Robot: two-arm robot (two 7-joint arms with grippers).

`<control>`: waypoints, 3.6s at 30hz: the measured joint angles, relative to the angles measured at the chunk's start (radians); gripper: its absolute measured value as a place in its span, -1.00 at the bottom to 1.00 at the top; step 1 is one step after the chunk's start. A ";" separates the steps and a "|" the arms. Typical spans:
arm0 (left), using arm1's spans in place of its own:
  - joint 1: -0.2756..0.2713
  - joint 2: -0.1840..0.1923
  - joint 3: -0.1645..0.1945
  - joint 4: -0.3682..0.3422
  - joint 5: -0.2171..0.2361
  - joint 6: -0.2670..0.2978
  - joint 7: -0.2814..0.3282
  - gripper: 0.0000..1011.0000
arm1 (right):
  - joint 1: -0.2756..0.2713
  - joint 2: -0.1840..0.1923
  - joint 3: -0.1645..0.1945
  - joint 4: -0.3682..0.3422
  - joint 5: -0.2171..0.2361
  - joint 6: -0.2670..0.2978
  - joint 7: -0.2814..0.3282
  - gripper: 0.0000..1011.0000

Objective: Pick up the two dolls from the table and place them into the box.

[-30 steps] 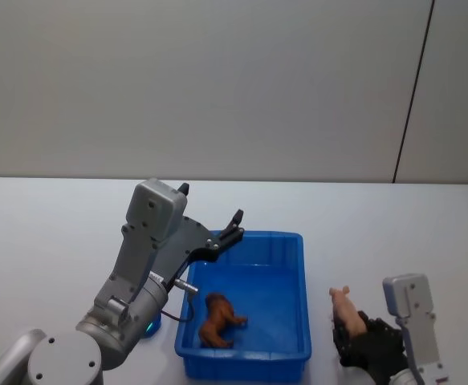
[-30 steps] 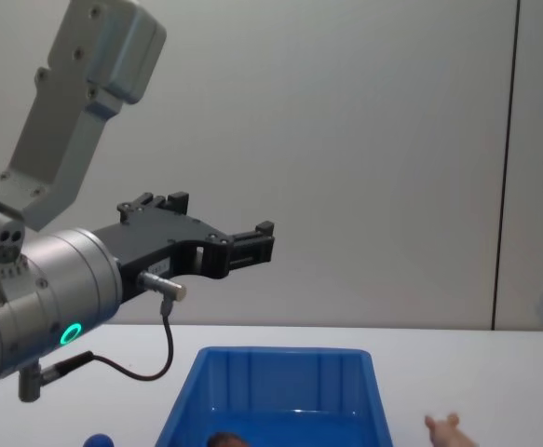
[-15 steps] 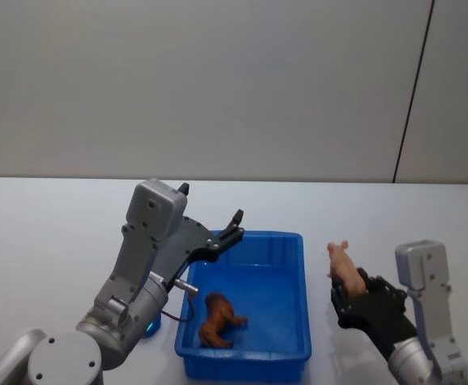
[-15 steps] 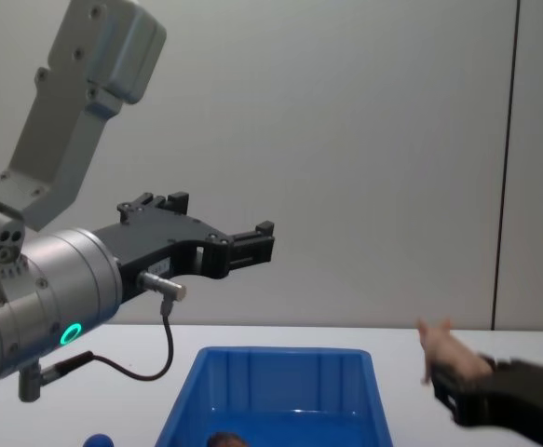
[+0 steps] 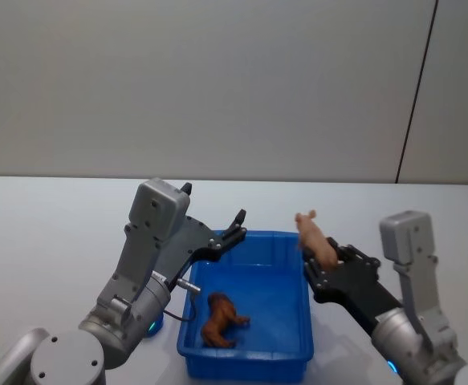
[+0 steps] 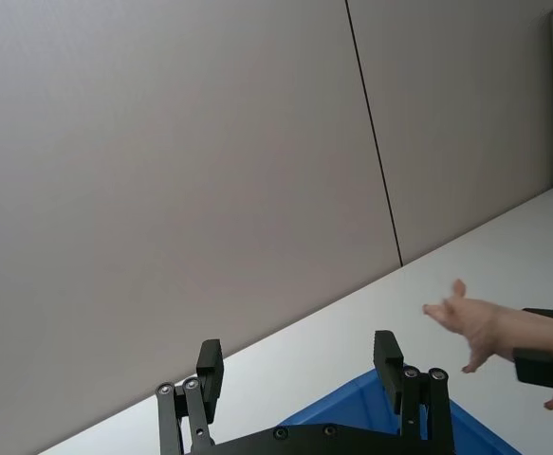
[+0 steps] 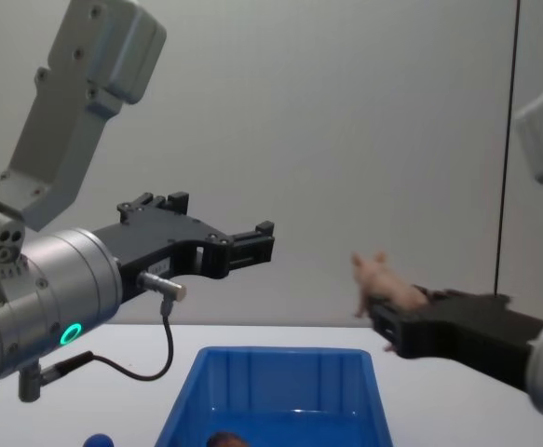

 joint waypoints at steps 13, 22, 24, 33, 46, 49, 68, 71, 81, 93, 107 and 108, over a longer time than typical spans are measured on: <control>0.000 0.000 0.000 0.000 0.000 0.000 0.000 0.98 | 0.129 -0.071 -0.030 0.158 -0.041 0.030 0.134 0.06; 0.000 0.000 0.000 0.000 0.000 0.000 0.000 0.98 | 0.184 -0.105 -0.043 0.250 -0.066 0.052 0.144 0.55; 0.000 0.000 0.000 0.000 0.000 0.000 0.000 0.98 | 0.191 -0.110 -0.045 0.263 -0.071 0.053 0.131 0.73; 0.000 0.000 0.000 0.000 0.000 0.000 0.000 0.98 | 0.177 -0.105 -0.041 0.250 -0.075 0.038 0.067 0.98; 0.000 0.000 0.000 0.000 0.000 0.000 0.000 0.98 | 0.094 -0.047 0.000 0.144 -0.025 0.005 -0.045 0.98; 0.000 0.000 0.000 0.000 0.000 0.000 0.000 0.98 | 0.069 -0.027 0.014 0.117 -0.006 -0.003 -0.068 0.98; 0.004 0.003 -0.005 0.000 -0.015 0.003 0.000 0.98 | 0.015 0.013 0.044 0.058 0.037 -0.019 -0.117 0.98; 0.008 0.007 -0.010 0.001 -0.031 0.007 0.000 0.98 | 0.012 0.016 0.046 0.054 0.040 -0.020 -0.120 0.98; 0.030 0.029 -0.031 0.006 -0.094 0.030 0.014 0.98 | 0.005 0.021 0.049 0.047 0.045 -0.022 -0.126 0.98; 0.068 0.065 -0.060 0.014 -0.174 0.074 0.042 0.98 | 0.002 0.024 0.051 0.043 0.048 -0.023 -0.129 0.98; 0.092 0.085 -0.079 0.049 -0.226 0.133 0.046 0.98 | 0.000 0.025 0.052 0.042 0.049 -0.023 -0.131 0.98; 0.092 0.086 -0.079 0.053 -0.228 0.136 0.045 0.98 | 0.000 0.025 0.052 0.041 0.049 -0.023 -0.131 0.98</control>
